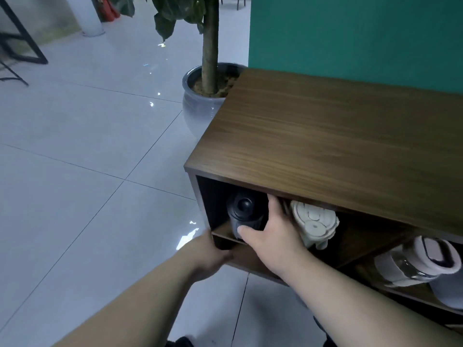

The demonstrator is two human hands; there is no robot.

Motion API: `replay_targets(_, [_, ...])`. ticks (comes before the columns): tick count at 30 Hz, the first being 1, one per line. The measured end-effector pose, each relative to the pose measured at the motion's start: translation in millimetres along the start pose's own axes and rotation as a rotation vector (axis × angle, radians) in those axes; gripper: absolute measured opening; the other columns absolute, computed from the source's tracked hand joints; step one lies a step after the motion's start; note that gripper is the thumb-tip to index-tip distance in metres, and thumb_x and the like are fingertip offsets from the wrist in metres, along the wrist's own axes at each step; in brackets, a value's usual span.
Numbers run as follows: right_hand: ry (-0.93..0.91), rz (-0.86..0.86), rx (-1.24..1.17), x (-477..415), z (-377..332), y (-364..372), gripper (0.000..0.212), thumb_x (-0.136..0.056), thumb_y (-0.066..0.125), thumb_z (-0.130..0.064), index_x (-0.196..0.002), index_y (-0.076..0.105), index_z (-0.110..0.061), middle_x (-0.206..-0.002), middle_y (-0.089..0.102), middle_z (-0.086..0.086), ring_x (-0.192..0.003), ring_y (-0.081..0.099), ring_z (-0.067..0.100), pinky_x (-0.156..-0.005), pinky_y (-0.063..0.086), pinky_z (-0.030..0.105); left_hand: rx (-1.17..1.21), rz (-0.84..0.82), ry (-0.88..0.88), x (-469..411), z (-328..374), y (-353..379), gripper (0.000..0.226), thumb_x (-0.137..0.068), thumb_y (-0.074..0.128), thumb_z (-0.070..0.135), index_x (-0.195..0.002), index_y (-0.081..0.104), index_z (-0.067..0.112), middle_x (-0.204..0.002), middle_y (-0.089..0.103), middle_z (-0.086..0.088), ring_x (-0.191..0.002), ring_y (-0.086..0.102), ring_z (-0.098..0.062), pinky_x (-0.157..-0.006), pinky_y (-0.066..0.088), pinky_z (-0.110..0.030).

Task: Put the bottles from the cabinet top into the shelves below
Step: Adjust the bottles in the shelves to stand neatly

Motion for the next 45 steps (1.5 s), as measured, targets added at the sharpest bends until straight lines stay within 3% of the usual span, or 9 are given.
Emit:
replay_targets(4, [0.084,0.034,-0.111,-9,2,11,0.091,-0.070,0.081,-0.024,-0.149,0.036,-0.023,-0.147,0.050,-0.001,-0.139,0.044,0.018,-0.117,0.031,0.029,0.037,0.028,0.011,-15,-3,0,0.067,-0.083,0.074,0.051,-0.136,0.048,0.020,-0.121,0.070,-0.006,-0.107,0.065,-0.028,-0.094,0.056,-0.041])
replay_targets(7, [0.155,0.053,-0.213,-14,2,19,0.091,-0.066,0.082,-0.028,-0.145,0.039,-0.022,-0.142,0.051,0.000,-0.135,0.046,0.017,-0.112,0.034,0.028,0.114,0.048,0.048,-28,3,-2,0.075,-0.081,0.077,0.052,-0.138,0.044,0.016,-0.130,0.068,-0.006,-0.104,0.061,-0.024,-0.085,0.054,-0.036])
replay_targets(16, [0.223,0.044,-0.324,-33,7,26,0.097,-0.042,0.073,-0.053,-0.131,0.050,-0.024,-0.128,0.064,-0.002,-0.117,0.063,0.019,-0.091,0.053,0.033,0.214,0.099,0.171,-47,6,-1,0.087,-0.049,0.074,0.068,-0.125,0.053,0.031,-0.117,0.074,0.009,-0.108,0.070,-0.019,-0.097,0.058,-0.045])
replay_targets(21, [0.245,0.019,-0.321,-37,9,26,0.078,-0.051,0.077,-0.037,-0.125,0.055,-0.024,-0.118,0.069,-0.002,-0.110,0.067,0.019,-0.086,0.055,0.033,0.245,0.088,0.213,-49,4,2,0.066,-0.068,0.084,0.053,-0.126,0.056,0.036,-0.112,0.075,0.014,-0.105,0.071,-0.013,-0.097,0.058,-0.042])
replay_targets(25, [0.217,0.003,-0.316,-35,7,27,0.073,-0.056,0.076,-0.035,-0.126,0.057,-0.028,-0.115,0.071,-0.005,-0.105,0.069,0.015,-0.077,0.050,0.024,0.265,0.106,0.211,-49,4,2,0.072,-0.061,0.072,0.065,-0.121,0.058,0.028,-0.109,0.077,0.006,-0.103,0.071,-0.019,-0.094,0.058,-0.043])
replay_targets(31, [0.187,0.001,-0.298,-32,8,25,0.054,-0.069,0.082,-0.028,-0.118,0.058,-0.034,-0.114,0.072,-0.007,-0.105,0.069,0.013,-0.084,0.050,0.026,0.268,0.100,0.236,-51,1,3,0.062,-0.075,0.077,0.053,-0.129,0.057,0.028,-0.115,0.076,0.005,-0.109,0.070,-0.021,-0.097,0.056,-0.041])
replay_targets(36, [0.176,0.020,-0.303,-33,10,28,0.090,-0.046,0.073,-0.054,-0.131,0.057,-0.033,-0.124,0.069,-0.005,-0.113,0.067,0.014,-0.098,0.055,0.035,0.238,0.117,0.257,-58,-2,6,0.044,-0.087,0.079,0.042,-0.122,0.057,0.027,-0.111,0.076,0.005,-0.106,0.069,-0.022,-0.086,0.052,-0.033])
replay_targets(42, [0.143,0.022,-0.263,-31,13,27,0.098,-0.047,0.072,-0.061,-0.138,0.049,-0.036,-0.134,0.063,-0.008,-0.125,0.060,0.014,-0.107,0.049,0.038,0.198,0.131,0.259,-62,-4,7,0.050,-0.087,0.078,0.046,-0.128,0.056,0.027,-0.115,0.076,0.004,-0.108,0.069,-0.024,-0.094,0.056,-0.041])
replay_targets(45, [0.137,0.007,-0.247,-29,14,26,0.106,-0.049,0.076,-0.064,-0.145,0.042,-0.033,-0.141,0.059,-0.010,-0.131,0.055,0.012,-0.111,0.045,0.035,0.180,0.112,0.227,-62,-5,8,0.051,-0.086,0.078,0.049,-0.121,0.054,0.021,-0.112,0.072,0.002,-0.105,0.066,-0.025,-0.083,0.053,-0.037])
Point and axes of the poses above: each hand's wrist, its own x-axis away from the middle knuckle, its own y-axis out of the palm, z = x × y, the point moved 1 cm from there along -x, towards the middle knuckle
